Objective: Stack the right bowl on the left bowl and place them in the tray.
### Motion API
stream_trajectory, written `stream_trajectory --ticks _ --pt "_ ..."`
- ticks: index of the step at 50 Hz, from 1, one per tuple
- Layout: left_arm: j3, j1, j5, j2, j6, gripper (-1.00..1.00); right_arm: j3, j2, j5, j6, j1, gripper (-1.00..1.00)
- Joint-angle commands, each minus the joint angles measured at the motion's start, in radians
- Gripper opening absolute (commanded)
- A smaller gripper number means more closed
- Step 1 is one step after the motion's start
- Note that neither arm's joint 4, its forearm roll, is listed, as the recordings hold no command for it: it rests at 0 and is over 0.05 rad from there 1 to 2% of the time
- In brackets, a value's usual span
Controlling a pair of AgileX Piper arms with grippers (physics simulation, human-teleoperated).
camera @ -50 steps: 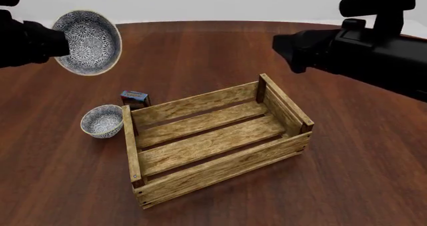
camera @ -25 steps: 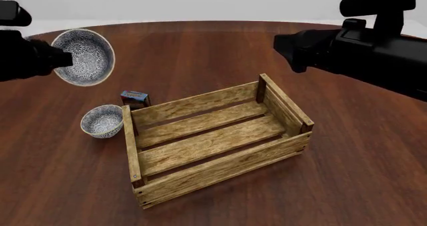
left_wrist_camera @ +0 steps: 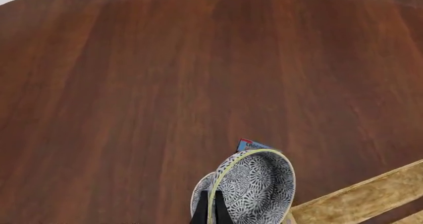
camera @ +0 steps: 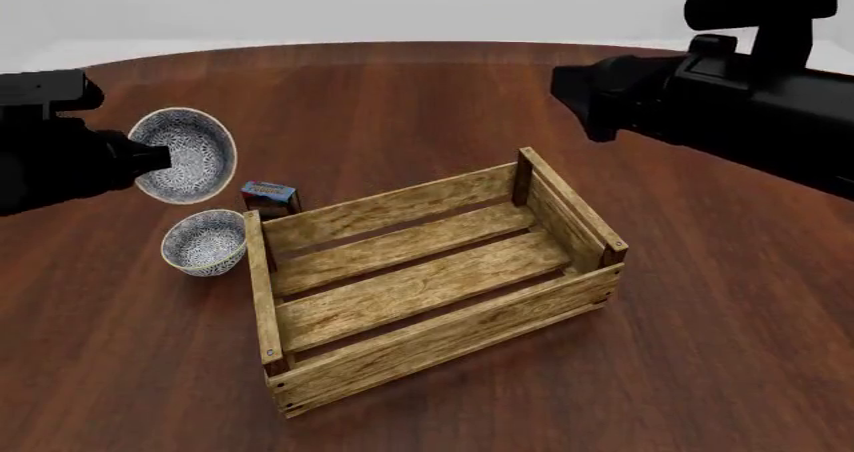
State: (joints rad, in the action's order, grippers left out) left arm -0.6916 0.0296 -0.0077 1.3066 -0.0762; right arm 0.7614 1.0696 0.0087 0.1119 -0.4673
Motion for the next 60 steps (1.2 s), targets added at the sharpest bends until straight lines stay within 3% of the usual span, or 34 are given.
stream_trajectory --ticks 1,60 --pt "-0.008 -0.002 0.009 -0.011 0.006 -1.0 0.0 0.0 0.0 0.0 0.0 1.0" --pt "0.02 0.022 -0.066 0.134 0.003 -1.0 -0.003 0.002 -0.001 -0.004 -0.008 1.0"
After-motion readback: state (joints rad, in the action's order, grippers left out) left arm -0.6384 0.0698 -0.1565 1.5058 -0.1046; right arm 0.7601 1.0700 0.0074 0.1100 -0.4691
